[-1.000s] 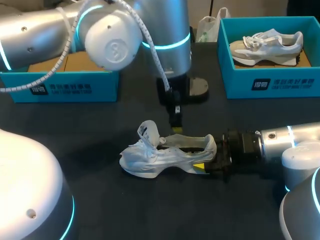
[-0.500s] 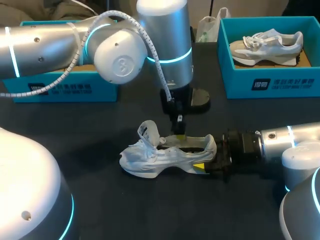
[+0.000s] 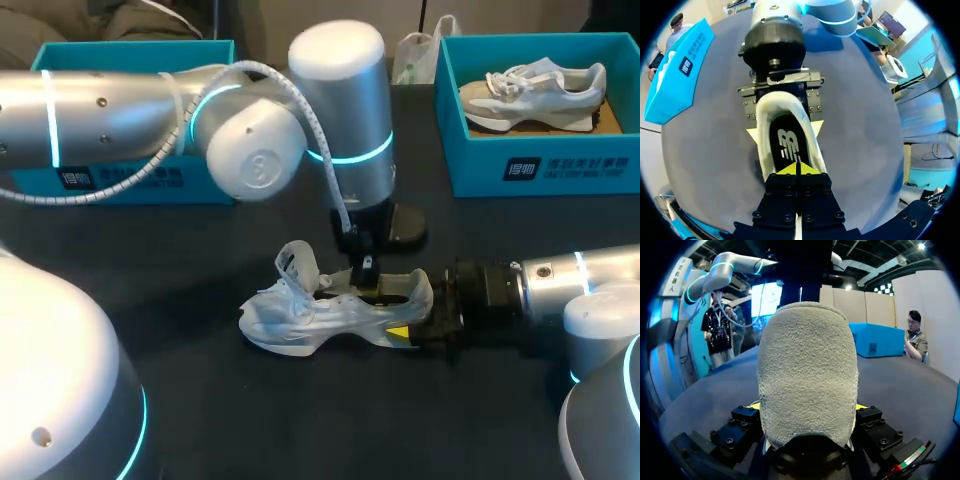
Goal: Take the shoe out of the shoebox, open the shoe tongue, remove and reinsert the insole, then place the shoe into the shoebox
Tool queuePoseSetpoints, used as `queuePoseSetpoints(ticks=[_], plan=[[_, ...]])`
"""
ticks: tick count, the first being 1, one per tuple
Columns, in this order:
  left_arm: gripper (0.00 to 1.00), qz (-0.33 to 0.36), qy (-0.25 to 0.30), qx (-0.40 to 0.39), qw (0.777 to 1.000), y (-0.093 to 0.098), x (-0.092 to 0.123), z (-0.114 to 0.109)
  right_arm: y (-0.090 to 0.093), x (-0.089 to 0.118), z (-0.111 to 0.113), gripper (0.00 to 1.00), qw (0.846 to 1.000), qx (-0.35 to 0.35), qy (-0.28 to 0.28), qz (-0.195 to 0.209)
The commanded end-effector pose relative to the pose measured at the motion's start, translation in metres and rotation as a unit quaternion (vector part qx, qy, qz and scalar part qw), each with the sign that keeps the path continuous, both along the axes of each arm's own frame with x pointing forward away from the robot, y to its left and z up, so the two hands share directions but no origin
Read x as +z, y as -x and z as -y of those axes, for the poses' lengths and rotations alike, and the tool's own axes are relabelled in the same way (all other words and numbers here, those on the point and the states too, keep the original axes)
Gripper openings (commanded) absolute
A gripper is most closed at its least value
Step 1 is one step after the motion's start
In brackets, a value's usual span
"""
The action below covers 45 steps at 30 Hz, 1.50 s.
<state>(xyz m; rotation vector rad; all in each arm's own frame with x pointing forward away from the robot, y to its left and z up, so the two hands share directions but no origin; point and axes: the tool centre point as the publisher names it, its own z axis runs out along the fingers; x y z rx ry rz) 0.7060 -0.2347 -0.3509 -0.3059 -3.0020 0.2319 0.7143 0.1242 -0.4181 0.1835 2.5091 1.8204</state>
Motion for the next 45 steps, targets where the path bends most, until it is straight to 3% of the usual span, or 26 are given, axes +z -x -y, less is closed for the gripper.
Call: queuePoseSetpoints(ticks=[1, 20, 30, 32, 35, 42, 45], plan=[[0.0, -0.002, -0.01, 0.001, 1.0, 0.001, -0.01, 0.005, 0.0, 0.0, -0.003, 0.0, 1.0, 0.0, 0.004, -0.001], [0.0, -0.029, -0.027, 0.001, 0.999, 0.024, -0.025, -0.025, 0.0, 0.0, -0.003, 0.0, 1.0, 0.0, 0.004, -0.001], [0.0, -0.014, -0.035, 0.013, 0.999, 0.021, -0.046, -0.027, 0.0, 0.0, -0.003, 0.0, 1.0, 0.0, 0.004, -0.001], [0.17, -0.01, -0.037, 0.015, 0.999, 0.02, -0.049, -0.027, 0.0, 0.0, -0.003, 0.0, 1.0, 0.0, 0.004, -0.001], [0.26, -0.006, -0.038, 0.02, 0.999, 0.021, -0.052, -0.027, 0.0, 0.0, -0.003, 0.0, 1.0, 0.0, 0.004, -0.001], [0.39, 0.011, -0.041, 0.028, 0.999, 0.025, -0.057, -0.027, 0.0, 0.0, -0.003, 0.0, 1.0, 0.0, 0.004, -0.001], [0.38, 0.031, -0.043, 0.035, 0.998, 0.024, -0.063, -0.025, 0.0, 0.0, -0.003, 0.0, 1.0, 0.0, 0.004, -0.001]])
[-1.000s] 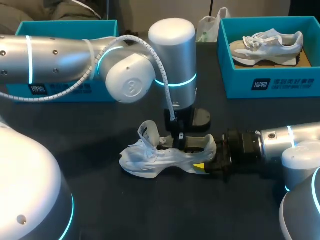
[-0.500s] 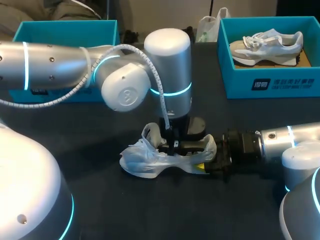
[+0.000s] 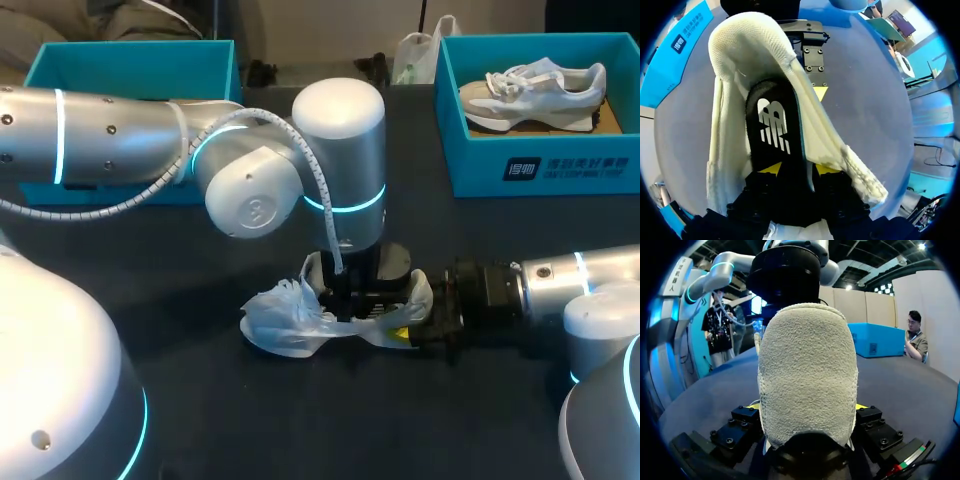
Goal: Take the shoe out of the shoebox, open the shoe tongue, remove and reinsert the insole, then place the shoe into the shoebox
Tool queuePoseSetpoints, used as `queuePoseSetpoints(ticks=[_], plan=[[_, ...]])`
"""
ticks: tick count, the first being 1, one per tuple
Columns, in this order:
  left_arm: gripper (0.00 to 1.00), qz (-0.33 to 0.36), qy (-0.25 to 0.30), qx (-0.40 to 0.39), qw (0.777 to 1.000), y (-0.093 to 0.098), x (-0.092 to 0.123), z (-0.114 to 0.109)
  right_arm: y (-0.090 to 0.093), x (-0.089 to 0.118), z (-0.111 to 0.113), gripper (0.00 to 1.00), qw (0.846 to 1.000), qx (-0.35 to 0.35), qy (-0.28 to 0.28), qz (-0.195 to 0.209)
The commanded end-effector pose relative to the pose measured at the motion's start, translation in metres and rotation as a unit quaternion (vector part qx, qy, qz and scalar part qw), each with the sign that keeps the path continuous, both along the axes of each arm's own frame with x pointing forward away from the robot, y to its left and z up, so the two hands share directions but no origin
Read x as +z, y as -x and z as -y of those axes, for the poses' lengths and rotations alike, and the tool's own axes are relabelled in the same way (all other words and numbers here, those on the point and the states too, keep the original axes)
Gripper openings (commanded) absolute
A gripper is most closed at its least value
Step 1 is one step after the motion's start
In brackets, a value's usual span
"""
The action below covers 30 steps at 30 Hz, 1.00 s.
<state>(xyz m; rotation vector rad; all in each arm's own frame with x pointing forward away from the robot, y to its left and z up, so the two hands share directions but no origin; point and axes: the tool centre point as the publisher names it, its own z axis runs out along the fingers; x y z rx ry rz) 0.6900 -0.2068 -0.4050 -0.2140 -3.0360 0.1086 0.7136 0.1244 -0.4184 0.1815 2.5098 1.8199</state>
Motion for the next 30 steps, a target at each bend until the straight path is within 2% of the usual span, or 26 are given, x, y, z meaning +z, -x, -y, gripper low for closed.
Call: queuePoseSetpoints(ticks=[1, 11, 21, 30], plan=[[0.37, 0.028, -0.002, 0.006, 1.0, 0.008, -0.013, 0.004, 0.0, 0.0, -0.002, 0.0, 1.0, 0.0, 0.003, -0.001], [0.34, 0.094, -0.017, 0.034, 0.995, -0.009, -0.03, 0.009, 0.0, 0.0, -0.002, 0.0, 1.0, 0.0, 0.003, -0.001], [0.3, 0.12, -0.026, 0.057, 0.991, -0.028, -0.027, 0.006, 0.0, 0.0, -0.002, 0.0, 1.0, 0.0, 0.003, -0.001], [0.29, 0.096, -0.018, 0.063, 0.993, -0.033, -0.017, 0.0, 0.0, 0.0, -0.002, 0.0, 1.0, 0.0, 0.003, -0.001]])
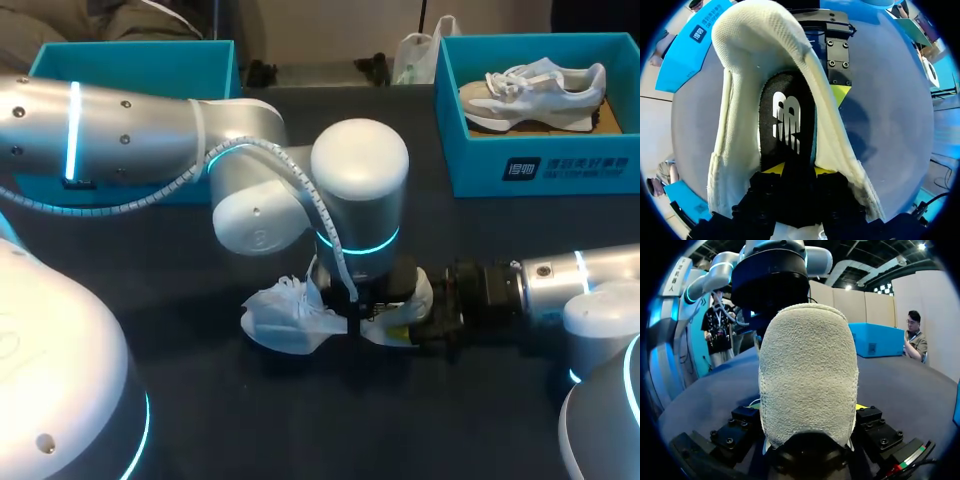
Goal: Take the shoe out of the shoebox, open the shoe tongue, remove and reinsert the insole, then place the shoe into the shoebox
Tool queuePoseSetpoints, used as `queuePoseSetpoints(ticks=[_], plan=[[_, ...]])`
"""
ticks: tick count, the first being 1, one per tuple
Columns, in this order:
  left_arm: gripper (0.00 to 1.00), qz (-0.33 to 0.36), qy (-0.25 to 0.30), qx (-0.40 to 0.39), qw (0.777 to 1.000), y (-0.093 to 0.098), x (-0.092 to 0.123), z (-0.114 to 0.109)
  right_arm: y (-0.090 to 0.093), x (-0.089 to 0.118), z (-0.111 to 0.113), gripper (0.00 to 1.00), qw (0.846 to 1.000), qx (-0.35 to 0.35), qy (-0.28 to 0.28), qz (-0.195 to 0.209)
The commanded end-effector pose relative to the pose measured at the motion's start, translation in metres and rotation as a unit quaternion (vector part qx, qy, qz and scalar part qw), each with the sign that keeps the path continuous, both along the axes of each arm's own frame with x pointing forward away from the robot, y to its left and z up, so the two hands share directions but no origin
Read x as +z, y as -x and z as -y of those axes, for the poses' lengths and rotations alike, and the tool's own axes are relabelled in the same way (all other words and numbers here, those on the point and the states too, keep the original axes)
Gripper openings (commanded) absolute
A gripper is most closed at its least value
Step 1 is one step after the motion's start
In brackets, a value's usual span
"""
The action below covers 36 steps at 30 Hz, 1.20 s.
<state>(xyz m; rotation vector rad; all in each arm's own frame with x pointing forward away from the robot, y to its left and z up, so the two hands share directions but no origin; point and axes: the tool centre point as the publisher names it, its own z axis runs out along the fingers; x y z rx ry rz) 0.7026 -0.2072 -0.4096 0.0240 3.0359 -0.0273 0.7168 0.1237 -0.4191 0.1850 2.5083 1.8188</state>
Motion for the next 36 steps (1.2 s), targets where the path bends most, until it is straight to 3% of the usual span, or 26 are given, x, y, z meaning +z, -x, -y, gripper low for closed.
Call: queuePoseSetpoints(ticks=[1, 14, 20, 23, 30, 36], plan=[[0.29, -0.004, 0.005, -0.002, 1.0, -0.02, -0.012, 0.0, 0.003, 0.001, -0.003, 0.0, 1.0, 0.001, 0.003, -0.001], [0.29, -0.006, 0.002, -0.003, 1.0, -0.026, -0.009, 0.002, 0.003, 0.001, -0.003, 0.0, 1.0, 0.001, 0.003, -0.001], [0.28, 0.005, -0.008, -0.005, 1.0, -0.026, -0.021, 0.004, 0.003, 0.001, -0.003, 0.0, 1.0, 0.001, 0.003, -0.001], [0.0, 0.009, -0.007, 0.008, 1.0, -0.03, -0.023, 0.003, 0.003, 0.001, -0.003, 0.0, 1.0, 0.001, 0.003, -0.001], [0.0, -0.027, 0.033, 0.033, 0.999, -0.044, -0.002, -0.008, 0.003, 0.001, -0.003, 0.0, 1.0, 0.001, 0.003, -0.001], [0.0, -0.061, 0.074, 0.025, 0.995, -0.039, 0.016, -0.014, 0.003, 0.001, -0.003, 0.0, 1.0, 0.001, 0.003, -0.001]])
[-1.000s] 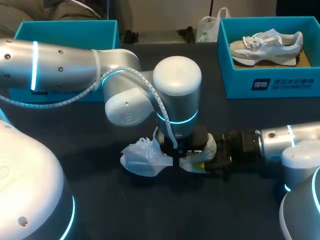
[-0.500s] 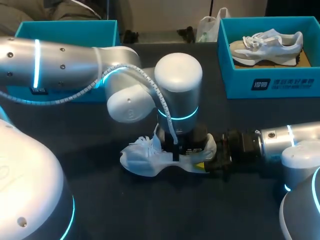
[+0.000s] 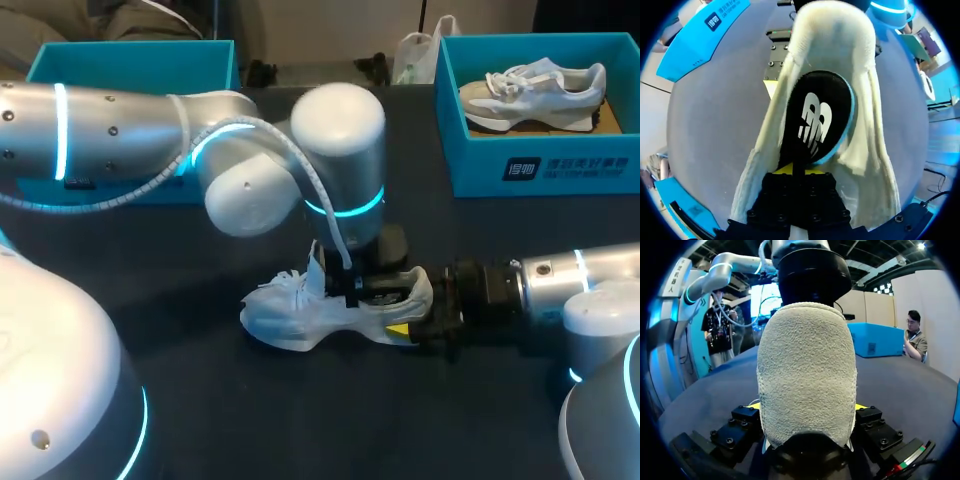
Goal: Take the shoe out of the shoebox, open the shoe tongue, remove and reinsert the insole, then place the shoe into the shoebox
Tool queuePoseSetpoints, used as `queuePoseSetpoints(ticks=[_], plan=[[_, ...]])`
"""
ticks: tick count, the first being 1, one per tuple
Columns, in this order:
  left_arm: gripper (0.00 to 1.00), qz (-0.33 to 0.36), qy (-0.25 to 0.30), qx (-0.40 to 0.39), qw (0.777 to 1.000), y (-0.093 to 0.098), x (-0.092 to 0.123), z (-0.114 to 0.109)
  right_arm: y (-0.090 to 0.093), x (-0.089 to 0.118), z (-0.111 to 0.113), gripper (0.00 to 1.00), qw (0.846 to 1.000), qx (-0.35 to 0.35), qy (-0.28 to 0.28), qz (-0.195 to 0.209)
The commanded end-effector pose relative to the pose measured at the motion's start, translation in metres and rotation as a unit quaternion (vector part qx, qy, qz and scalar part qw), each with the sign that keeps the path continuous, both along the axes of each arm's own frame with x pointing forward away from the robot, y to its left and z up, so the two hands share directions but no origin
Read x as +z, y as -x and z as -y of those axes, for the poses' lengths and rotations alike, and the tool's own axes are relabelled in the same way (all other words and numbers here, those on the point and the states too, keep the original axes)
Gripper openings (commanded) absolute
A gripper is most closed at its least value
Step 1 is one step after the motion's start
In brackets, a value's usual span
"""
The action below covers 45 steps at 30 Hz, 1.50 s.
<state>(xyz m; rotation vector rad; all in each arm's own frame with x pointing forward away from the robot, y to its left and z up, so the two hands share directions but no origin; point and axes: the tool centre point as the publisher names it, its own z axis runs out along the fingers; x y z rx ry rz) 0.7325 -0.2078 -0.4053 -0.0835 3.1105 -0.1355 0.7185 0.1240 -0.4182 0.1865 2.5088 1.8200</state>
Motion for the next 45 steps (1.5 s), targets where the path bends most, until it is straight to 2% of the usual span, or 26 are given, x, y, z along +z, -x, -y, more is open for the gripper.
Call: queuePoseSetpoints(ticks=[1, 9, 19, 32, 37, 38, 39, 40, 41, 43, 45], plan=[[0.0, -0.025, 0.047, -0.008, 0.999, -0.007, 0.015, -0.015, 0.005, 0.0, -0.003, 0.0, 1.0, 0.001, 0.004, -0.001], [0.0, -0.052, 0.096, -0.02, 0.994, 0.002, 0.034, -0.017, 0.005, 0.0, -0.003, 0.0, 1.0, 0.001, 0.004, -0.001], [0.0, -0.035, 0.131, -0.024, 0.99, 0.014, 0.052, -0.012, 0.005, 0.0, -0.003, 0.0, 1.0, 0.001, 0.004, -0.001], [0.0, 0.009, 0.122, -0.001, 0.992, 0.005, 0.055, 0.018, 0.005, 0.0, -0.003, 0.0, 1.0, 0.001, 0.004, -0.001], [0.0, 0.033, 0.13, 0.002, 0.991, 0.004, 0.063, 0.027, 0.005, 0.0, -0.003, 0.0, 1.0, 0.001, 0.004, -0.001], [0.04, 0.036, 0.131, 0.001, 0.991, 0.004, 0.065, 0.029, 0.005, 0.0, -0.003, 0.0, 1.0, 0.001, 0.004, -0.001], [0.26, 0.041, 0.132, 0.0, 0.99, 0.005, 0.067, 0.029, 0.005, 0.0, -0.003, 0.0, 1.0, 0.001, 0.004, -0.001], [0.31, 0.046, 0.133, 0.0, 0.99, 0.005, 0.068, 0.03, 0.005, 0.0, -0.003, 0.0, 1.0, 0.001, 0.004, -0.001], [0.45, 0.05, 0.134, 0.001, 0.99, 0.005, 0.07, 0.03, 0.005, 0.0, -0.003, 0.0, 1.0, 0.001, 0.004, -0.001], [0.99, 0.054, 0.14, 0.002, 0.989, 0.006, 0.074, 0.03, 0.005, 0.0, -0.003, 0.0, 1.0, 0.001, 0.004, -0.001], [1.0, 0.06, 0.15, 0.002, 0.987, 0.008, 0.081, 0.028, 0.005, 0.0, -0.003, 0.0, 1.0, 0.001, 0.004, -0.001]])
